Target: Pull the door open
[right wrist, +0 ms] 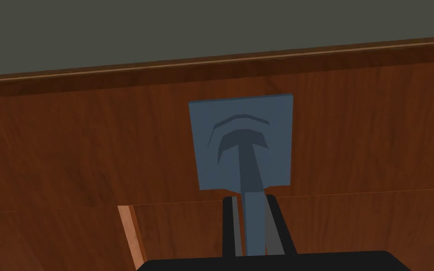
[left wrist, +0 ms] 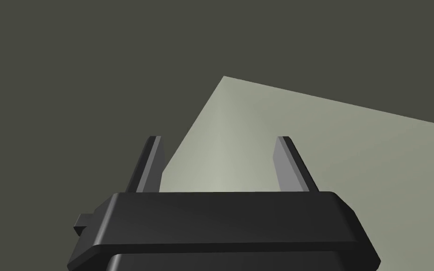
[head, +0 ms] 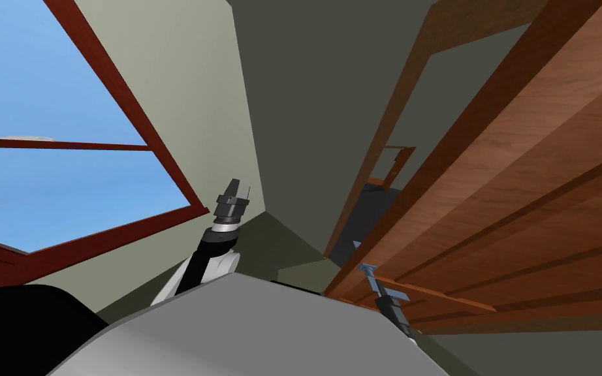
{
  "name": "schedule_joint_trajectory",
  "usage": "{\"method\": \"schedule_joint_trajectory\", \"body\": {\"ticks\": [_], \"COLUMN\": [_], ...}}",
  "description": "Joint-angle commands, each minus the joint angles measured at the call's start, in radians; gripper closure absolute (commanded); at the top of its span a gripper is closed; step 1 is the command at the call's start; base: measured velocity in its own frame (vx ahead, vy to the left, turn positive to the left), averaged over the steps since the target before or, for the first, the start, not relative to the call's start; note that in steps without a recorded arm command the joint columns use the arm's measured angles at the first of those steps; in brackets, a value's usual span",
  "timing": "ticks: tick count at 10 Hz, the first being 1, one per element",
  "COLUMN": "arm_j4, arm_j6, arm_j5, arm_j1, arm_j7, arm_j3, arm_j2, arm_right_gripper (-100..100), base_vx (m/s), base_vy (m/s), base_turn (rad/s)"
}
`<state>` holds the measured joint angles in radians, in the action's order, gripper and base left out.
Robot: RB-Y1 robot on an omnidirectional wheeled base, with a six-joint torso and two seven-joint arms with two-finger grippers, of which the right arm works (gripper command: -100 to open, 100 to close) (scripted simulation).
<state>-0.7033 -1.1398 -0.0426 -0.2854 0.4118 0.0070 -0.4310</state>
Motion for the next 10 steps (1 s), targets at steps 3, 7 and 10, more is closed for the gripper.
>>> {"method": "schedule_joint_trajectory", "body": {"ticks": [3,7,10], "arm_j4": [0.017,0.037,0.051], "arm_j6": [-0.022,-0.050,-0.068], "arm_j5": [0.004,0.008,0.011], "arm_j1": [0.000,0.000,0.000], "arm_j7": [0.008,0.017,0.023], "arm_j3": [0.002,0.004,0.006], "arm_j2": [-0.008,-0.017,-0.023], "arm_right_gripper": [100,100,100], "base_vx": [-0.222,-0.239,-0.253], "base_vy": [-0.051,-0.090,-0.039], "base_turn": [0.196,0.191,0.147]}}
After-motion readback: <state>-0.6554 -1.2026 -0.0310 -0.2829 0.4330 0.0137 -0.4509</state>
